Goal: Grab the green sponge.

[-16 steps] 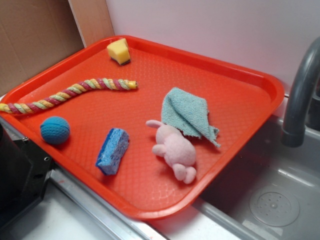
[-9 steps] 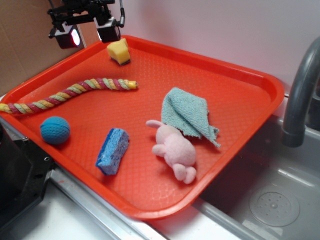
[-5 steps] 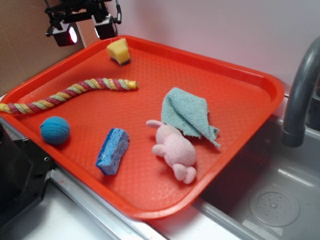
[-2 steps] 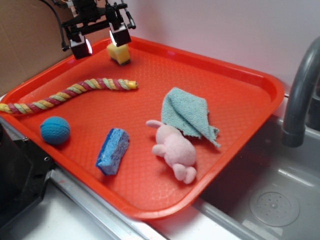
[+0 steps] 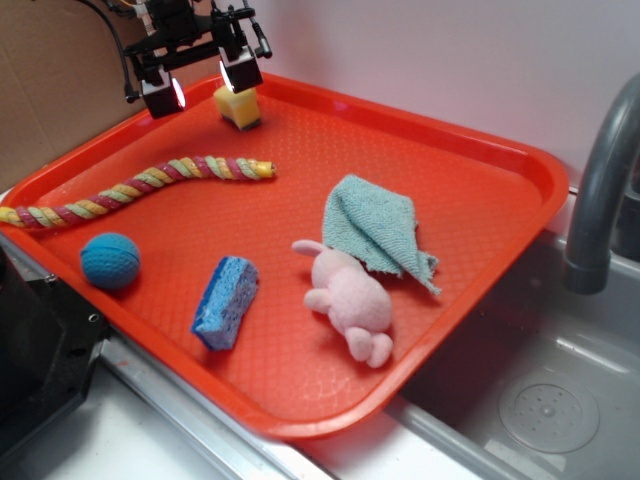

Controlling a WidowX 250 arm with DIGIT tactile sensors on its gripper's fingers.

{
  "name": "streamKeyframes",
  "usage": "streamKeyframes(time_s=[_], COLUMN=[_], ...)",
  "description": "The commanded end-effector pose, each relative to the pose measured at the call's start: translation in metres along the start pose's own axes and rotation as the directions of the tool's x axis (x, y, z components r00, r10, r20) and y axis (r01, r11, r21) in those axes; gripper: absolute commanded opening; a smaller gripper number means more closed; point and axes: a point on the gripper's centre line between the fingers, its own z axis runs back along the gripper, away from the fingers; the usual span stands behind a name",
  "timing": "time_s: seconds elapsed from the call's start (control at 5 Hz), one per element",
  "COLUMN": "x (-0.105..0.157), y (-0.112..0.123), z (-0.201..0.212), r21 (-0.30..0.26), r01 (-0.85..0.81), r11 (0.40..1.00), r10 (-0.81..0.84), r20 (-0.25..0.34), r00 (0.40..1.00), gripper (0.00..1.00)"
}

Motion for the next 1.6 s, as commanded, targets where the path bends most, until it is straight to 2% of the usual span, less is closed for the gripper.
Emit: streamKeyframes(time_s=[0.0, 0.2, 0.4, 0.6, 0.8, 1.2, 1.4], x=[0.017, 0.013, 0.016, 0.021, 0.018, 0.014, 0.019], y=[-0.011, -0.014, -0.028, -0.036, -0.035, -0.028, -0.026], z=[0.012, 0.016, 0.013, -0.006, -0.013, -0.03, -0.042], r21=[-0.035, -0.05, -0.053, -0.035, -0.041, -0.005, 0.034], r01=[0.016, 0.037, 0.053, 0.057, 0.067, 0.08, 0.072], r11=[0.999, 0.998, 0.997, 0.998, 0.997, 0.997, 0.997], r10=[-0.014, -0.035, -0.049, -0.055, -0.064, -0.079, -0.074], r20=[0.047, 0.05, 0.061, 0.055, 0.05, 0.062, 0.064], r00=[0.999, 0.998, 0.997, 0.997, 0.997, 0.995, 0.995], gripper=[1.0, 1.0, 1.0, 1.0, 1.0, 1.0, 0.0])
